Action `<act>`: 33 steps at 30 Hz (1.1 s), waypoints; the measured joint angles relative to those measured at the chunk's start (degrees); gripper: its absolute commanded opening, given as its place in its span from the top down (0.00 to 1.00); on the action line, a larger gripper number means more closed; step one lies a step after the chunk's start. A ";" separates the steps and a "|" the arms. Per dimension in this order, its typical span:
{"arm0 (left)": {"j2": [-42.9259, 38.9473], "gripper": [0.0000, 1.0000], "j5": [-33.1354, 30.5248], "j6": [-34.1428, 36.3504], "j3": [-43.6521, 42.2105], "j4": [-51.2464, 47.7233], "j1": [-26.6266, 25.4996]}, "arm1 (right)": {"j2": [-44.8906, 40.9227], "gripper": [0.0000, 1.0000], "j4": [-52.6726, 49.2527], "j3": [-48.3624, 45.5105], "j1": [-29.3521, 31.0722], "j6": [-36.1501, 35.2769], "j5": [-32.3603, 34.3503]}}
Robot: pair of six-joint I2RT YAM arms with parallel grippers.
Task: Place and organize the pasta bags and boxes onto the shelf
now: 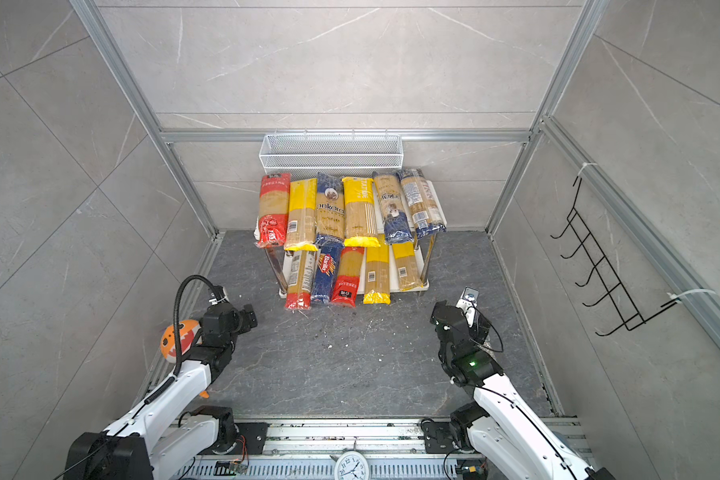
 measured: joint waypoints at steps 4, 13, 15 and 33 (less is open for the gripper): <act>1.38 0.05 1.88 0.63 -5.31 9.33 3.78 | 3.21 0.00 7.37 -1.16 -6.45 -1.97 -3.08; 9.46 0.05 2.45 2.99 -7.54 21.27 4.46 | 23.74 0.00 30.36 -6.03 -15.41 -3.21 -15.72; 9.73 0.05 2.56 3.61 -7.67 23.93 4.83 | 26.95 0.00 34.75 -7.08 -15.41 -4.07 -17.42; 24.06 0.05 8.04 8.26 -7.54 42.07 5.42 | 34.42 0.00 56.92 -11.23 -15.63 -10.64 -19.10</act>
